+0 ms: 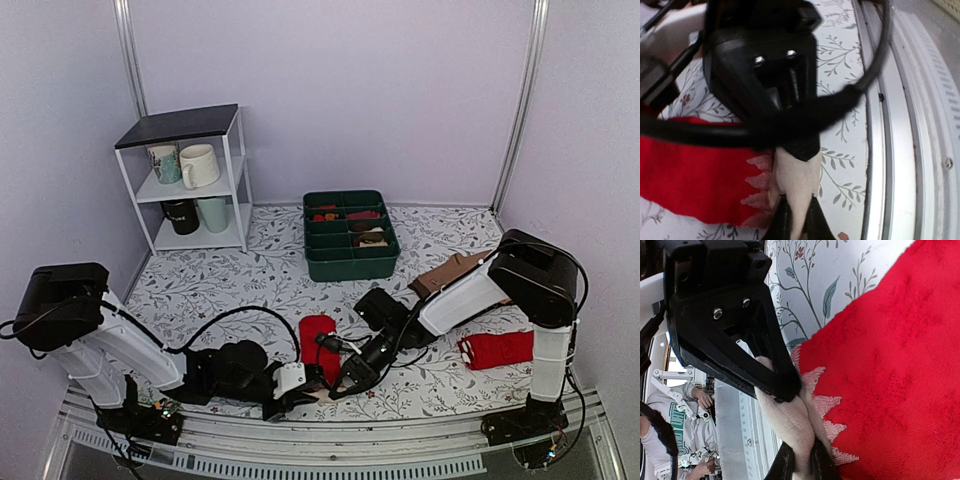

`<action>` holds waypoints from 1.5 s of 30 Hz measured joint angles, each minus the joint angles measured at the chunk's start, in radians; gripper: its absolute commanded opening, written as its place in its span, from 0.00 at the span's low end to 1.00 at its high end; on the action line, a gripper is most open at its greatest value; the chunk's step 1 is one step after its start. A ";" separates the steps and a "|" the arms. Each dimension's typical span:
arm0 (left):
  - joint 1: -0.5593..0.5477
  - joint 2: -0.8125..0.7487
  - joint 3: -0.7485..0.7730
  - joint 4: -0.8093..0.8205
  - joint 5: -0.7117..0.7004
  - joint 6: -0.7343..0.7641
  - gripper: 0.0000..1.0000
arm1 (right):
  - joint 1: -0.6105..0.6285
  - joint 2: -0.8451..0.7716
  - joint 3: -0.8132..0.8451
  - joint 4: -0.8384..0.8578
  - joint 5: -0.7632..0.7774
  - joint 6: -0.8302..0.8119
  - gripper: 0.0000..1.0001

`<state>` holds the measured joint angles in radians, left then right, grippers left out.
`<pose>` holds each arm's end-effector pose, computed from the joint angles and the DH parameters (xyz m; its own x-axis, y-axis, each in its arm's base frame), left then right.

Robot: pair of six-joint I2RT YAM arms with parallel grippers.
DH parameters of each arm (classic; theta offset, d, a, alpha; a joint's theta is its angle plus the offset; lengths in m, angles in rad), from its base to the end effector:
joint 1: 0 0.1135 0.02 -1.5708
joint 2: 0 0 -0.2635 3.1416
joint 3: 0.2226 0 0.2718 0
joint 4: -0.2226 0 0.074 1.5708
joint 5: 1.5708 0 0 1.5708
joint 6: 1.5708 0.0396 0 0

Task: Roll the socks
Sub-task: Roll a pair of socks at the center of the board.

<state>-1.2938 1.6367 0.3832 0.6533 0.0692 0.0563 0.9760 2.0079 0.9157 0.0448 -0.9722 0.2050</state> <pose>0.0714 -0.2612 0.0792 -0.0993 0.5547 -0.8261 0.9823 0.1870 0.0074 0.1718 0.3124 0.0611 -0.6173 -0.7077 -0.3437 -0.5847 0.1203 0.8023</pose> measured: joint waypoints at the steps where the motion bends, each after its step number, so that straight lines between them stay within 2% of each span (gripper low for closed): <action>1: 0.000 0.000 0.002 0.000 0.002 0.004 0.00 | -0.001 0.002 0.000 0.000 -0.004 0.002 0.08; 7: -0.001 0.000 0.024 -0.040 0.027 -0.004 0.00 | -0.002 0.003 0.000 -0.005 -0.011 0.010 0.12; 12: 0.011 -0.002 0.052 -0.100 0.063 -0.064 0.00 | 0.000 -0.020 -0.008 -0.005 -0.001 0.014 0.29; 17: 0.055 -0.015 0.056 -0.138 0.136 -0.171 0.00 | 0.017 -0.176 -0.160 0.129 0.158 0.014 0.39; 23: 0.113 -0.015 0.070 -0.189 0.249 -0.276 0.00 | 0.041 -0.315 -0.400 0.399 0.380 -0.064 0.42; 26: 0.142 0.002 0.087 -0.206 0.308 -0.309 0.00 | 0.109 -0.350 -0.470 0.517 0.494 -0.150 0.42; 30: 0.171 0.022 0.097 -0.207 0.374 -0.338 0.00 | 0.200 -0.366 -0.486 0.616 0.624 -0.285 0.42; 38: 0.192 0.041 0.105 -0.206 0.435 -0.356 0.00 | 0.276 -0.365 -0.428 0.626 0.755 -0.493 0.39; 45: 0.193 0.041 0.105 -0.206 0.439 -0.360 0.00 | 0.311 -0.314 -0.386 0.587 0.776 -0.550 0.36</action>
<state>-1.1004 1.6779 0.4885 0.4473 0.5083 -0.3042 1.2869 1.6943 0.5301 0.6315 -0.1959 -0.3454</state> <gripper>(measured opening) 0.039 0.360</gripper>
